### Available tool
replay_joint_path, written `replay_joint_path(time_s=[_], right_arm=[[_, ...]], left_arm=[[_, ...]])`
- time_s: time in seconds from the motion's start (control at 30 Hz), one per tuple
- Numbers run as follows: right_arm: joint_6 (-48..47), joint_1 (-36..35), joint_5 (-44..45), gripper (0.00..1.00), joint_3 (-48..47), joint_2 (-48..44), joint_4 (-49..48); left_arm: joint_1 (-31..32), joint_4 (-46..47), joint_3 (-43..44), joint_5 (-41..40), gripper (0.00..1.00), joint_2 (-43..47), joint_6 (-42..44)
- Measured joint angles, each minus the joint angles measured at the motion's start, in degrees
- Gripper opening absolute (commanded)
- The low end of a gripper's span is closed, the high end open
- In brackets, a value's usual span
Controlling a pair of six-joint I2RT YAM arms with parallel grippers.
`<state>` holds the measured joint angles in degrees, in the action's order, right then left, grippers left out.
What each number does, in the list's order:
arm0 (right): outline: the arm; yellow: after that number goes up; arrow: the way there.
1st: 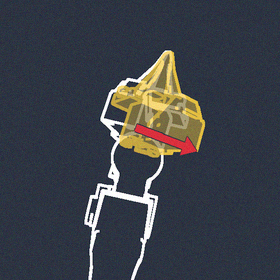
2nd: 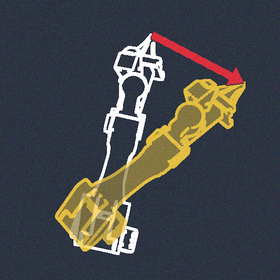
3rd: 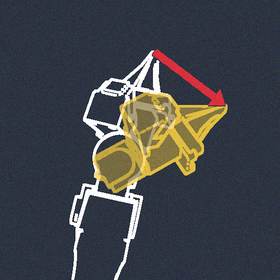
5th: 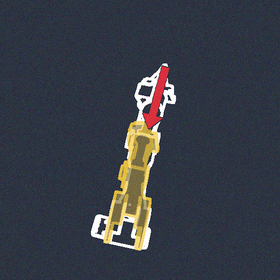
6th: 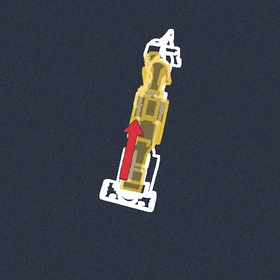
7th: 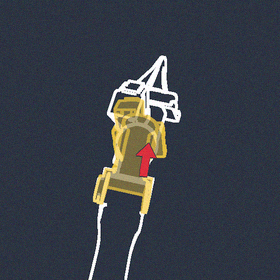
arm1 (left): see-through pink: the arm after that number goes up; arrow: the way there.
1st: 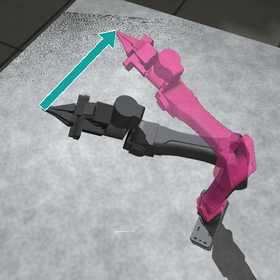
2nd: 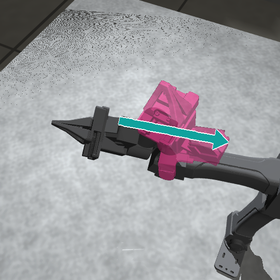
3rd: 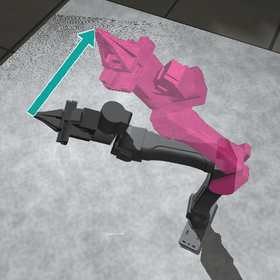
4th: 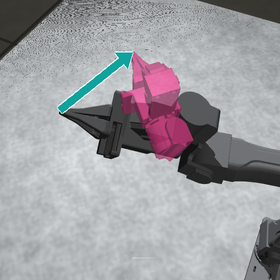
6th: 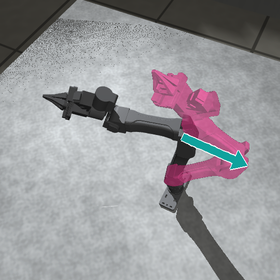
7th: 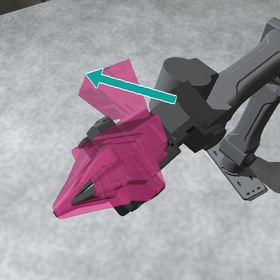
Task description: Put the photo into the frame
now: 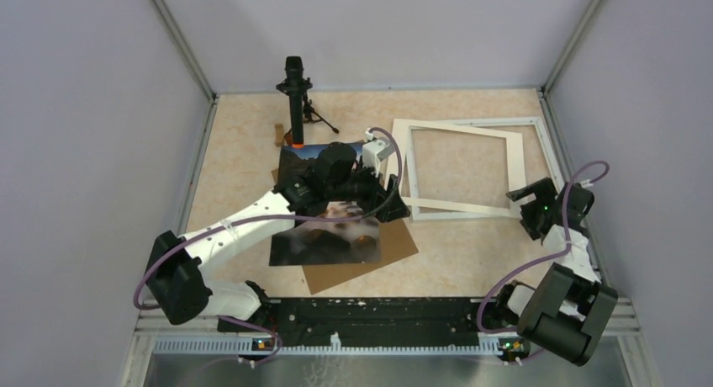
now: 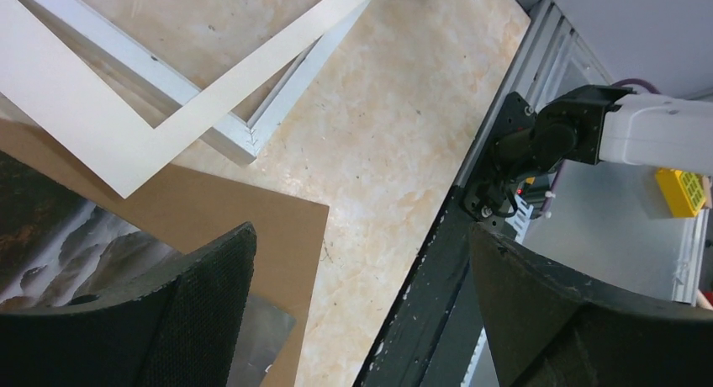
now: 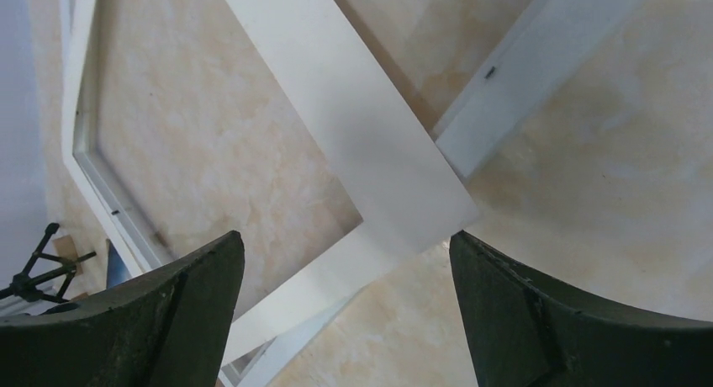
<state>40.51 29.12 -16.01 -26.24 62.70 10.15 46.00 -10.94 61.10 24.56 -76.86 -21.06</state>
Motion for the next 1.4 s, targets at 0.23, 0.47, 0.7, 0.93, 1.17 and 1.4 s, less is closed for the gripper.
replay_joint_path(time_s=[0.23, 0.47, 0.7, 0.93, 1.17, 1.4], right_arm=[[1.18, 0.44, -0.87, 0.87, 0.0, -2.03, -5.05], [3.98, 0.66, -2.1, 0.85, 0.0, -4.87, -8.13], [9.99, 0.68, -3.56, 0.8, 4.74, -4.39, -21.4], [13.42, 0.61, -3.5, 0.81, 5.77, 2.12, -29.9], [4.7, -8.87, -2.97, 0.9, -9.49, 12.72, -17.75], [-7.28, -15.89, -2.78, 0.9, -19.02, 18.6, -3.1]], left_arm=[[2.64, -1.27, -0.02, -2.82, 0.98, 0.66, 2.08], [3.13, -1.57, -0.02, -3.91, 0.98, 1.38, 2.82], [3.17, -1.7, -0.02, -4.55, 0.98, 1.49, 2.86], [3.17, -2.03, -0.02, -4.74, 0.98, 1.49, 3.02], [3.19, -2.45, -0.04, -6.03, 0.98, 1.46, 3.04], [-0.63, -2.01, -0.04, -5.77, 0.98, -1.57, 1.25]])
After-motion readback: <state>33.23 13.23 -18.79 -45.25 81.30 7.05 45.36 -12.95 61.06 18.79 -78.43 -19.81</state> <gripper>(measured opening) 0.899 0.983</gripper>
